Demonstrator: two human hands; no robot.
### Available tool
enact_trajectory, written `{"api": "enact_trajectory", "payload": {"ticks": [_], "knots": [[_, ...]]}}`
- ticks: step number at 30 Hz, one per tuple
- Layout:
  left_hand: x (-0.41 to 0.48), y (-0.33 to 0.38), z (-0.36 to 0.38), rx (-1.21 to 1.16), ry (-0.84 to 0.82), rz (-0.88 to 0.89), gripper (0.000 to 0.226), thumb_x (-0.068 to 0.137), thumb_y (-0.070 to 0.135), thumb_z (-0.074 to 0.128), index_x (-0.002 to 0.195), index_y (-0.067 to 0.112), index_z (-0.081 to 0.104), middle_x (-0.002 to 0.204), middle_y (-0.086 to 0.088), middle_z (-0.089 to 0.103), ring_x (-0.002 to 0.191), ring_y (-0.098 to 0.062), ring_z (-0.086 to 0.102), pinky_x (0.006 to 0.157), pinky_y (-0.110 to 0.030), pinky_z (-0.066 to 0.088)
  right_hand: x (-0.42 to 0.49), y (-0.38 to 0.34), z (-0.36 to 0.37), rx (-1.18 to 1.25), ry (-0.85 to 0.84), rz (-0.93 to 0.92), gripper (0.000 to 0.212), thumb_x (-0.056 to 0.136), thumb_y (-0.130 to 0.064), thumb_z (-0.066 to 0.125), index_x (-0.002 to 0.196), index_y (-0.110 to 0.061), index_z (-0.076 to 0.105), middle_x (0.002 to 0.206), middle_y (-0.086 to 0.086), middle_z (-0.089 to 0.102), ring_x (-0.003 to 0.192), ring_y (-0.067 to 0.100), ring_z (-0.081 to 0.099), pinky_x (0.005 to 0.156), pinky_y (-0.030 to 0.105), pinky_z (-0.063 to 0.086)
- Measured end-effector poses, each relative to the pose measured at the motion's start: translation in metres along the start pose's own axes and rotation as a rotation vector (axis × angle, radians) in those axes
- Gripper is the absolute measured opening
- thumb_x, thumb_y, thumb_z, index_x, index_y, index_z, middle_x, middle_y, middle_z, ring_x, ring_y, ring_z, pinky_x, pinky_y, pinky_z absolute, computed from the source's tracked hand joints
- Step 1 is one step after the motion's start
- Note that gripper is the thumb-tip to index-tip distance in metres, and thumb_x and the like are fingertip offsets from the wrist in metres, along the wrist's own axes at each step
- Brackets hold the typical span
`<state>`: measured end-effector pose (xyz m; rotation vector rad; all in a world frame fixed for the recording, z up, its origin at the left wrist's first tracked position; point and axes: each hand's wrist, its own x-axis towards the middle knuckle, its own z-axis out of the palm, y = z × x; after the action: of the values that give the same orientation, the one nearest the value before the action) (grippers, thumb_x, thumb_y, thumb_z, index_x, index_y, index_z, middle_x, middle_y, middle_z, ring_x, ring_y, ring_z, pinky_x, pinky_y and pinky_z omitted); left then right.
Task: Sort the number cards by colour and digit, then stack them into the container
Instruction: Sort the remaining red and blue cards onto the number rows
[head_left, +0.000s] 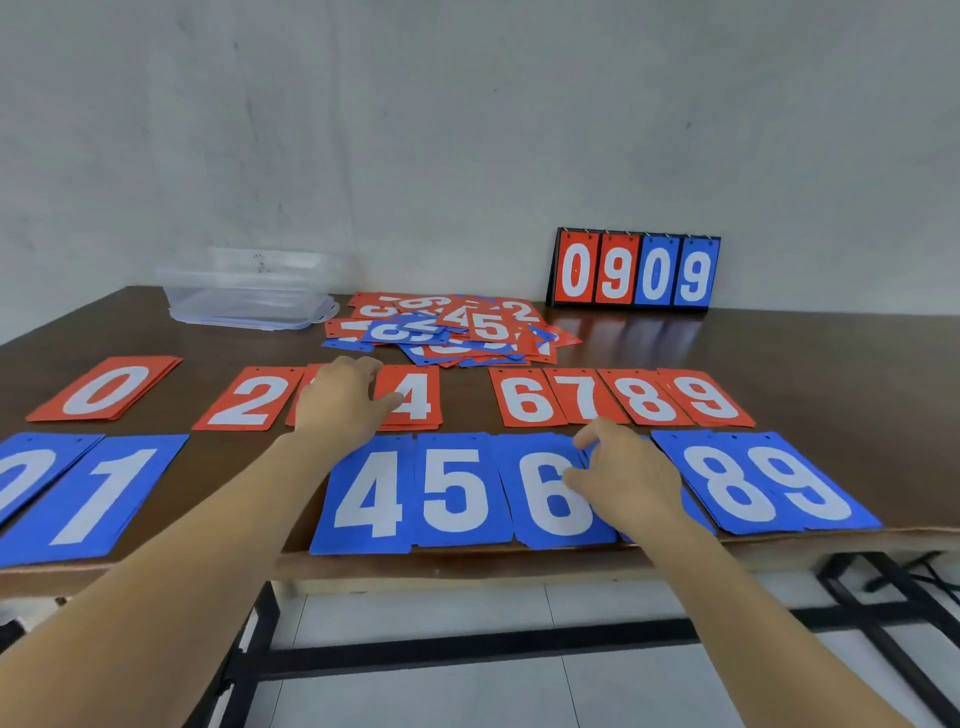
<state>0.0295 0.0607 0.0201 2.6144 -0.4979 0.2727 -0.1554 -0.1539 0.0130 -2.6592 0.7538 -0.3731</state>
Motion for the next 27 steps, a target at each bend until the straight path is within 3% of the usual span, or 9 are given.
{"api": "enact_trajectory", "payload": {"ticks": [4, 9, 13, 16, 21, 25, 27], "knots": [[0.015, 0.006, -0.003, -0.003, 0.006, -0.004, 0.059, 0.089, 0.043, 0.064, 0.139, 0.017, 0.049, 0.134, -0.006, 0.056, 0.115, -0.022, 0.057, 0.089, -0.034, 0.051, 0.032, -0.011, -0.007, 0.109, 0.017, -0.033, 0.027, 0.090, -0.033, 0.064, 0.114, -0.025, 0.056, 0.088, -0.010, 0.058, 0.086, 0.014, 0.059, 0.069, 0.030, 0.049], [0.054, 0.008, -0.002, -0.046, 0.018, -0.014, 0.054, 0.090, 0.038, 0.064, 0.137, 0.015, 0.052, 0.131, -0.007, 0.059, 0.114, -0.023, 0.058, 0.094, -0.038, 0.051, 0.099, -0.036, 0.001, 0.140, 0.007, 0.000, 0.037, 0.088, -0.043, 0.066, 0.118, -0.024, 0.057, 0.109, -0.003, 0.063, 0.090, 0.012, 0.058, 0.071, 0.030, 0.053], [0.102, -0.002, 0.007, -0.065, -0.019, -0.028, 0.055, 0.090, 0.039, 0.063, 0.138, 0.015, 0.051, 0.134, -0.007, 0.057, 0.116, -0.024, 0.056, 0.093, -0.038, 0.049, 0.160, -0.056, 0.013, 0.091, -0.019, 0.020, 0.037, 0.088, -0.048, 0.063, 0.110, -0.018, 0.062, 0.099, 0.003, 0.066, 0.079, 0.014, 0.063, 0.070, 0.031, 0.056], [0.146, -0.010, 0.019, -0.060, -0.067, -0.031, 0.058, 0.090, 0.043, 0.063, 0.139, 0.015, 0.050, 0.136, -0.007, 0.056, 0.120, -0.025, 0.055, 0.095, -0.038, 0.048, 0.205, -0.065, 0.026, 0.097, -0.051, 0.058, 0.050, 0.088, -0.050, 0.062, 0.121, -0.014, 0.059, 0.114, 0.005, 0.064, 0.092, 0.017, 0.061, 0.073, 0.030, 0.051], [0.211, 0.004, 0.051, -0.089, -0.164, 0.019, 0.060, 0.091, 0.042, 0.062, 0.140, 0.011, 0.046, 0.140, -0.008, 0.052, 0.125, -0.025, 0.051, 0.100, -0.034, 0.042, 0.266, -0.071, 0.058, 0.087, -0.075, 0.138, 0.077, 0.081, -0.065, 0.061, 0.137, -0.014, 0.044, 0.135, 0.007, 0.054, 0.121, 0.025, 0.053, 0.092, 0.037, 0.048], [0.249, 0.030, 0.083, -0.157, -0.211, 0.009, 0.067, 0.091, 0.049, 0.059, 0.143, 0.010, 0.041, 0.142, -0.008, 0.050, 0.128, -0.026, 0.049, 0.104, -0.040, 0.043, 0.300, -0.083, 0.079, 0.064, -0.108, 0.131, 0.100, 0.077, -0.073, 0.057, 0.149, -0.011, 0.025, 0.151, 0.010, 0.036, 0.140, 0.032, 0.029, 0.110, 0.045, 0.032], [0.263, 0.041, 0.096, -0.059, -0.234, -0.029, 0.075, 0.088, 0.058, 0.056, 0.145, 0.012, 0.038, 0.147, -0.008, 0.045, 0.134, -0.028, 0.041, 0.109, -0.042, 0.037, 0.313, -0.087, 0.088, 0.005, -0.128, 0.134, 0.109, 0.074, -0.078, 0.055, 0.152, -0.011, 0.017, 0.155, 0.012, 0.027, 0.144, 0.034, 0.019, 0.114, 0.047, 0.022]]}}
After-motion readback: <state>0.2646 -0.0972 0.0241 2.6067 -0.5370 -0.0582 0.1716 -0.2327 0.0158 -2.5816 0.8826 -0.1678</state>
